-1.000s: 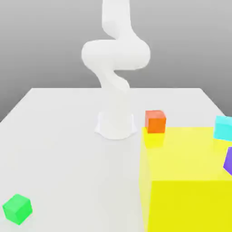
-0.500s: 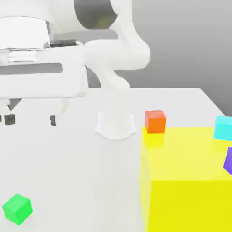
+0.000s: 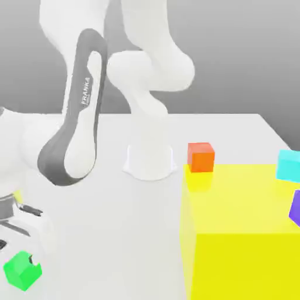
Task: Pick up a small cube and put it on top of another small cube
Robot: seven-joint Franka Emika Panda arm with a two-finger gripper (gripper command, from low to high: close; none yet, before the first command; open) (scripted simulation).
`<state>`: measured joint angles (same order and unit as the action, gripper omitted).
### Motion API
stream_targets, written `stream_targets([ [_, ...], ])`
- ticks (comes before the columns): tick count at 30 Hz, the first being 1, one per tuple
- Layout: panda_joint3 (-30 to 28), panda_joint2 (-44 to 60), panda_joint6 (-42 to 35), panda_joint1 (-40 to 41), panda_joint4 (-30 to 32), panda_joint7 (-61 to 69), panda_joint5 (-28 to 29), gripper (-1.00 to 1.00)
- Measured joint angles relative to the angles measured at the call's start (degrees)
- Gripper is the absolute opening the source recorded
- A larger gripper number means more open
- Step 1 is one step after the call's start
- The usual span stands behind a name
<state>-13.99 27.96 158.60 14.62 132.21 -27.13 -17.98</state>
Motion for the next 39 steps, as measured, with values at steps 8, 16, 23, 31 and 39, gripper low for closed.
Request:
stream_targets([
  [8,0.46,0.83,0.57,0.4,-0.19,0.29,-0.39,-1.0],
  [16,-0.95,-14.51,-10.55,-5.3,3.82,-0.26,6.49,-1.0],
  [23,4.47,-28.62,-20.55,-13.53,7.96,8.02,8.99,-1.0],
  [31,9.51,-44.92,-31.82,-20.54,12.76,17.63,11.99,-1.0],
  [39,15.18,-61.53,-42.72,-27.83,17.66,27.6,15.1,-1.0],
])
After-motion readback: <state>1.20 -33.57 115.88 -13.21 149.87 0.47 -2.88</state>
